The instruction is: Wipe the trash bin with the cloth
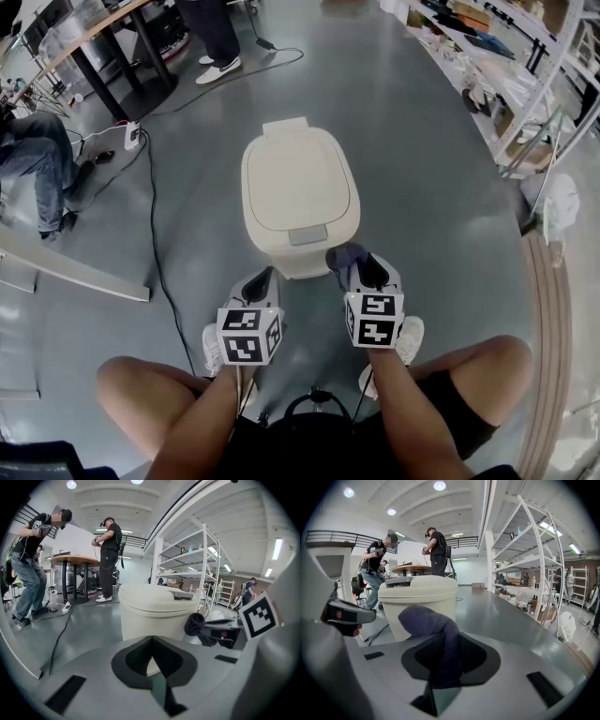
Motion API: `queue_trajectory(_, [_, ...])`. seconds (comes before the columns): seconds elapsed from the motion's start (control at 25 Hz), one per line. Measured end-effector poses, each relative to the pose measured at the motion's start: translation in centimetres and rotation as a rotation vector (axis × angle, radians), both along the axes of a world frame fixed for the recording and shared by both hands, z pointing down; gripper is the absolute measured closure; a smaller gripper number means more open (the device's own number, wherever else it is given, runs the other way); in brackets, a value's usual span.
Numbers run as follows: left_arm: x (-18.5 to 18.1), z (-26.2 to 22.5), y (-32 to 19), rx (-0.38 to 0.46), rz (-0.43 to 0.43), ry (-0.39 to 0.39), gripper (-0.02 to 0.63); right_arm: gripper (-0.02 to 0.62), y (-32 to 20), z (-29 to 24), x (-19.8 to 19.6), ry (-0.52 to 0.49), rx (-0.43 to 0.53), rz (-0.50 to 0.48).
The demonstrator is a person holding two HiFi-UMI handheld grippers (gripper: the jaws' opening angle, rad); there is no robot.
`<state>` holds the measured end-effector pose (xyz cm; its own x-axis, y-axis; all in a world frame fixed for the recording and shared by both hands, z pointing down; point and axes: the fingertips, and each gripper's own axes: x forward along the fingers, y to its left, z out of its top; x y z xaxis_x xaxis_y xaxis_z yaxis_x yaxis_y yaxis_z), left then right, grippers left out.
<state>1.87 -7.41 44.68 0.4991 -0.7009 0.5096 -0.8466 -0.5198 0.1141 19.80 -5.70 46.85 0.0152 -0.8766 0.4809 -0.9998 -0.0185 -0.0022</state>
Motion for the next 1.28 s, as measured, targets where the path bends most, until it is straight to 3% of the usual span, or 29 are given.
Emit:
queue_trajectory(0.24, [-0.7,0.5,0.1,-0.009,-0.005,-0.011,0.606,0.503,0.7,0.3,1.0,0.016,-0.016,0.029])
queue_trajectory(0.52, [-2.6,1.0,-0.2,-0.019,-0.037,-0.006,0.606,0.503,3.3,1.0,-1.4,0.082,-0.033,-0.050])
queue_trajectory(0.92, [-6.0,1.9,0.1,-0.031,-0.057,-0.012,0.606,0.502,2.9,2.6,-10.7,0.161,-0.059,-0.310])
queue_trajectory(1.28, [-8.3,2.3,0.2,-0.044,-0.097,0.009,0.606,0.503,0.0,3.2,-16.7,0.156,-0.065,-0.394])
